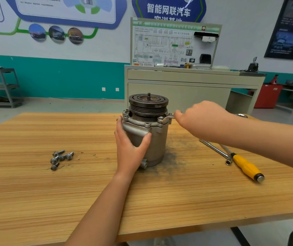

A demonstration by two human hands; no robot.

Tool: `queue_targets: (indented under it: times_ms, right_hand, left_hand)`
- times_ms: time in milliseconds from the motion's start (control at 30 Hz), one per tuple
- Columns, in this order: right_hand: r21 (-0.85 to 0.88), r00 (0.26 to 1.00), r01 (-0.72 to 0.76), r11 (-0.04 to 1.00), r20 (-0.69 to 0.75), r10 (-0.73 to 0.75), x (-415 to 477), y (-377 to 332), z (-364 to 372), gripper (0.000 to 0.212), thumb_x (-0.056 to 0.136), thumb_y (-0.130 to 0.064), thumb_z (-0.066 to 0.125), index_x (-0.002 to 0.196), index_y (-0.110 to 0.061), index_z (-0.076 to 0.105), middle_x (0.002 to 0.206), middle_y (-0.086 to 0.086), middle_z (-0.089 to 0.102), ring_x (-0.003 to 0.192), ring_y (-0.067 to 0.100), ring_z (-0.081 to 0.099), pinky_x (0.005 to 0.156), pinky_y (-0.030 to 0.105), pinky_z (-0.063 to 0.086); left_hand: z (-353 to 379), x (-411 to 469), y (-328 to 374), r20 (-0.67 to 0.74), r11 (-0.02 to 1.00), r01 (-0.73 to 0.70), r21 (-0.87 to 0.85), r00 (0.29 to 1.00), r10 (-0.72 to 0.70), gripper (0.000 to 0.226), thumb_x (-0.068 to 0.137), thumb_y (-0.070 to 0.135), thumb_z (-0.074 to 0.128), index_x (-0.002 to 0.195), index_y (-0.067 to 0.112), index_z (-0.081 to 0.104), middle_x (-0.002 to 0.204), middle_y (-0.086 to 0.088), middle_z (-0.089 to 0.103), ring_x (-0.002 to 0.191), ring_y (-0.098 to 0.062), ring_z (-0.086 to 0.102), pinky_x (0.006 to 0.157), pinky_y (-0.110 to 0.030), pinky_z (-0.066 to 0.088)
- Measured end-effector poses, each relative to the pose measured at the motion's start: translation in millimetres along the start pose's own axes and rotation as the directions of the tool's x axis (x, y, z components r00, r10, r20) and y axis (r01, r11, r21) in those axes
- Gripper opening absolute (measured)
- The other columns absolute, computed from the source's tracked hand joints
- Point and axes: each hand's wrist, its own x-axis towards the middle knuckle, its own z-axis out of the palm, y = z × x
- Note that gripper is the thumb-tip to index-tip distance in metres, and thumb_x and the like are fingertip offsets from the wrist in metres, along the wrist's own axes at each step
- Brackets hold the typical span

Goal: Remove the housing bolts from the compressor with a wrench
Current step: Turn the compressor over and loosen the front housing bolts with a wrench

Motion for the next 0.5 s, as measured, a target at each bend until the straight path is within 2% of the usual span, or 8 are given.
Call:
queue_targets:
  times_ms: [100, 200, 300, 367, 500]
  right_hand:
    - [0.06, 0.999, -0.034, 0.998, 0.012, 0.033, 4, 1, 1, 0.026, 0.09, 0.002, 0.041, 0.113, -0.008, 0.044, 0.059, 0.0, 0.027, 0.047, 0.013, 0.025, 0.041, 0.025, 0.025]
    - [0.075, 0.999, -0.048, 0.996, 0.012, 0.048, 5, -6, 3, 0.024, 0.088, 0.003, 0.044, 0.11, -0.007, 0.046, 0.059, 0.001, 0.027, 0.047, 0.015, 0.025, 0.049, 0.029, 0.033]
    - [0.083, 0.998, -0.042, 0.996, -0.034, 0.045, 7, -5, 10, 0.018, 0.092, -0.008, 0.04, 0.108, -0.01, 0.048, 0.057, -0.002, 0.028, 0.045, 0.013, 0.026, 0.041, 0.026, 0.026]
    - [0.071, 0.997, -0.051, 0.996, -0.059, 0.055, 10, 3, 18, 0.02, 0.094, -0.013, 0.035, 0.11, -0.013, 0.048, 0.055, -0.003, 0.032, 0.044, 0.012, 0.03, 0.039, 0.024, 0.023]
    - [0.086, 0.991, -0.1, 0.991, -0.082, 0.108, 23, 13, 34, 0.028, 0.093, -0.006, 0.04, 0.119, -0.015, 0.045, 0.058, -0.003, 0.035, 0.046, 0.013, 0.035, 0.041, 0.024, 0.025]
  left_hand:
    - [0, -1, 1, 0.005, 1.0, 0.006, -0.002, 1.0, -0.006, 0.097, 0.071, 0.049, 0.064, 0.148, 0.028, 0.009, 0.137, 0.023, 0.017, 0.127, 0.015, 0.013, 0.102, -0.009, 0.015]
    - [-1, -1, 3, 0.005, 1.0, 0.012, -0.004, 1.0, -0.012, 0.097, 0.07, 0.047, 0.064, 0.148, 0.027, 0.01, 0.136, 0.023, 0.017, 0.126, 0.014, 0.014, 0.104, -0.013, 0.017]
    - [-1, -1, 3, 0.009, 1.0, 0.011, -0.007, 1.0, -0.011, 0.097, 0.07, 0.047, 0.065, 0.148, 0.027, 0.01, 0.135, 0.025, 0.017, 0.127, 0.012, 0.015, 0.106, -0.016, 0.017]
    - [-1, -2, 3, 0.017, 1.0, 0.012, -0.012, 1.0, -0.012, 0.098, 0.07, 0.048, 0.065, 0.148, 0.028, 0.009, 0.136, 0.025, 0.017, 0.129, 0.011, 0.014, 0.107, -0.017, 0.017]
    - [-2, -2, 2, 0.022, 1.0, 0.022, -0.017, 1.0, -0.022, 0.1, 0.069, 0.051, 0.066, 0.147, 0.032, 0.007, 0.138, 0.025, 0.015, 0.13, 0.012, 0.011, 0.107, -0.017, 0.016]
